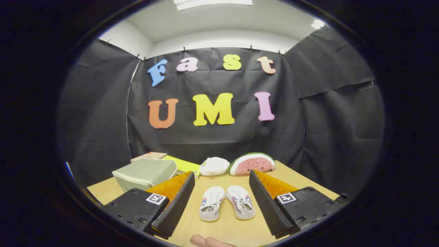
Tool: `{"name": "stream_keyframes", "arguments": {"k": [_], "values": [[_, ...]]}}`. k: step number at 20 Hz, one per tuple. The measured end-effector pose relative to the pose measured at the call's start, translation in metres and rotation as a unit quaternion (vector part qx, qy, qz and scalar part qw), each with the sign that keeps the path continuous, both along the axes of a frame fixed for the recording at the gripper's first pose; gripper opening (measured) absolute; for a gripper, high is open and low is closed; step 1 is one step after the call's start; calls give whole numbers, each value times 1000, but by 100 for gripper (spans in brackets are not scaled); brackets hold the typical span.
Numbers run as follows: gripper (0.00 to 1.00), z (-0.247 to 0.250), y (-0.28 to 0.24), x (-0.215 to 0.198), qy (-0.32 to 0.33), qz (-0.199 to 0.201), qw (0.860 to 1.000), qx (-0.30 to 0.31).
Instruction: Open the storage box then place both shoes into the box .Put the left shoe in first, then the right shoe, with the right side of both shoes facing outward in a uniform manner.
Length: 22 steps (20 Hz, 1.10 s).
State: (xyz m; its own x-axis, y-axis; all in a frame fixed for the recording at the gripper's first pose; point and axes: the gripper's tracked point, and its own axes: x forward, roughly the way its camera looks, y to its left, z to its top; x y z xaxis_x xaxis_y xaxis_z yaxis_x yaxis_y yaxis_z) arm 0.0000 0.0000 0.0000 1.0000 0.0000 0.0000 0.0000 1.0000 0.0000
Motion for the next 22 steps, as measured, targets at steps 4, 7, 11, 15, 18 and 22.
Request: {"name": "stream_keyframes", "arguments": {"k": [4, 7, 11, 15, 18, 22], "values": [[100, -7, -6, 1, 7, -4, 1000, 3], [100, -12, -9, 3, 11, -5, 1000, 3], [100, -20, -12, 8, 15, -2, 1000, 6], [100, -21, -16, 20, 20, -7, 1000, 2], [100, -20, -17, 35, 25, -5, 1000, 10], [100, -26, -5, 68, 51, 26, 998, 20]]}}
